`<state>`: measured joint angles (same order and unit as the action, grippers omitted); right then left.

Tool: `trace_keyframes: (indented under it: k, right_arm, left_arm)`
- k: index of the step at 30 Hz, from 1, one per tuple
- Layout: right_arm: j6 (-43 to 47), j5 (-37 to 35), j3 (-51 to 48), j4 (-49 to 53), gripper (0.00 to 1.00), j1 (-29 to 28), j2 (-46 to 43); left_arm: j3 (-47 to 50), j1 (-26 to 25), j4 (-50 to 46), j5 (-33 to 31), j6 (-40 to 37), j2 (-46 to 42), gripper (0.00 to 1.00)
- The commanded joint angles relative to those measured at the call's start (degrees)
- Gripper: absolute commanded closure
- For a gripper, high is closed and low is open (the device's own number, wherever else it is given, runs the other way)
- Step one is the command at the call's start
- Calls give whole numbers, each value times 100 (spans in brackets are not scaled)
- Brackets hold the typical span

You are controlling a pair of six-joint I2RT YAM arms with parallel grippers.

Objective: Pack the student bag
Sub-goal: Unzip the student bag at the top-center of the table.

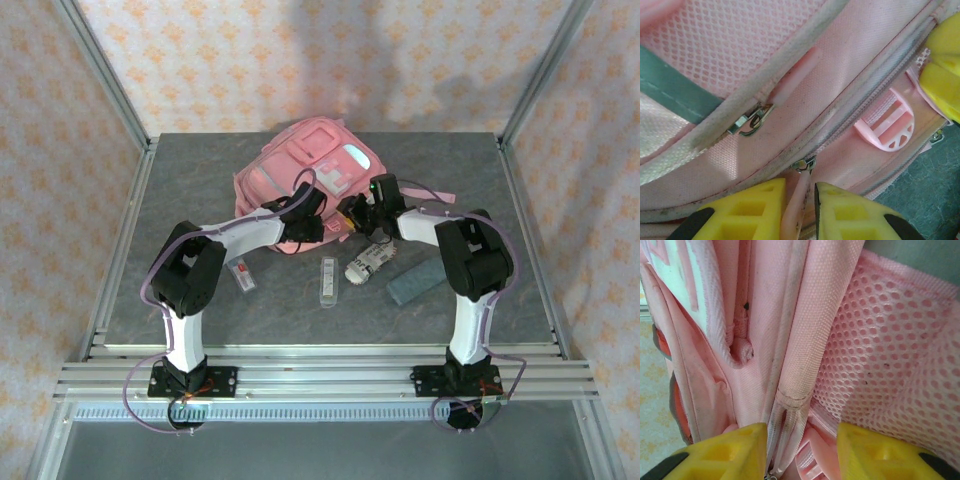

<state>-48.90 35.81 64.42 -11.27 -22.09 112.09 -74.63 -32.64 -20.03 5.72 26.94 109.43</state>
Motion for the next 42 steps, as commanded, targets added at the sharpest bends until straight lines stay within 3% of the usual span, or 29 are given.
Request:
trace_keyframes:
  k: [1,7,10,14,23,37,42]
  right_arm:
    - [-49,-127,-70,-125,60,-33,59]
    - [-58,-145,-109,-148,61,-33,42]
    - [-67,-145,-132,-166,62,-33,49]
    - [-75,-127,-160,-192,62,-33,52]
    - [158,-459,40,354,63,-20,216]
    - [73,-959,689,952,65,283,851]
    - [180,-1025,1080,1137,65,317,970]
  left_arm:
    - [-19,-49,-184,59,-13,35,70]
    - [-253,-58,-156,-94,-38,350,73]
    - [-486,-54,-252,-171,-79,508,81]
    - [-649,-49,-366,-207,-114,623,100]
    - [-194,36,-393,-232,-119,115,100]
    - [1516,907,-267,-255,-110,-1457,100]
    - [1608,800,-130,-10,-62,-1679,100]
